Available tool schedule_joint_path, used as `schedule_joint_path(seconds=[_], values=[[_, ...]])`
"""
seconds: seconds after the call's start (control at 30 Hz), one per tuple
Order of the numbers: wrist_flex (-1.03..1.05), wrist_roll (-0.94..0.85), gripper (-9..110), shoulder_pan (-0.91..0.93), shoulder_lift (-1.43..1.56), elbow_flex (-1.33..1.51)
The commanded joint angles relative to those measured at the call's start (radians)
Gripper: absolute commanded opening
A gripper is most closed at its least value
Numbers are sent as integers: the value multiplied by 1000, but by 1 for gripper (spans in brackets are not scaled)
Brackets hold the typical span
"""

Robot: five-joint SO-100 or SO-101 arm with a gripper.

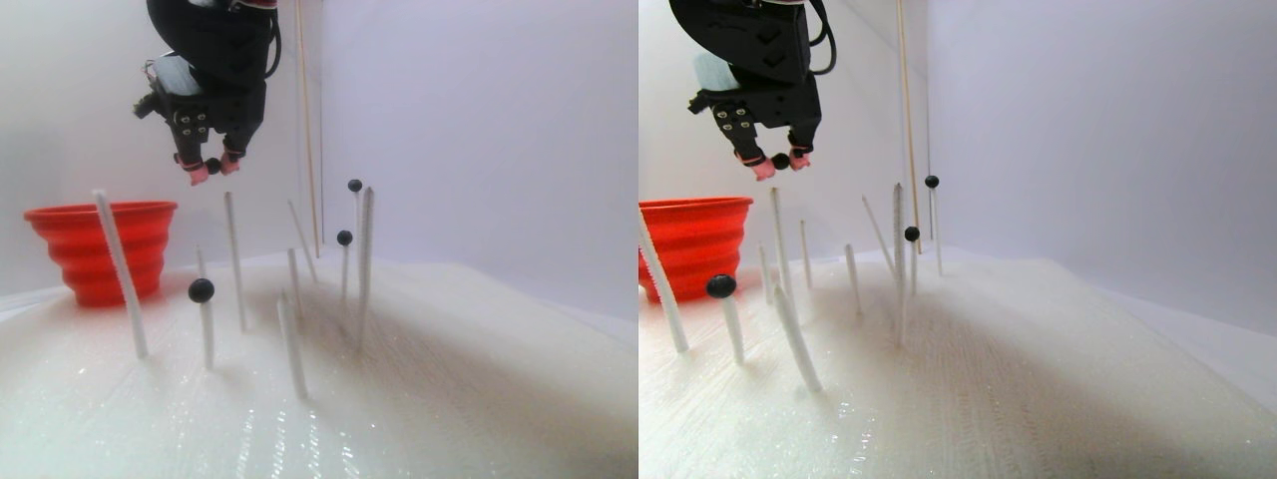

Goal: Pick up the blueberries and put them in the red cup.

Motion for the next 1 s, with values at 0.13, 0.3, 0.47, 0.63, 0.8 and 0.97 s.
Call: schedule_joint_path(seconds=[0.13,0.3,0.47,0.63,0.8,0.97], values=[[15,51,12,-81,132,-2],[15,71,12,-112,104,-23],[-11,95,12,-137,40,-48],[-34,121,12,-158,-20,-86],[-57,150,12,-183,-67,-115],[-89,170,12,-207,-104,-133]])
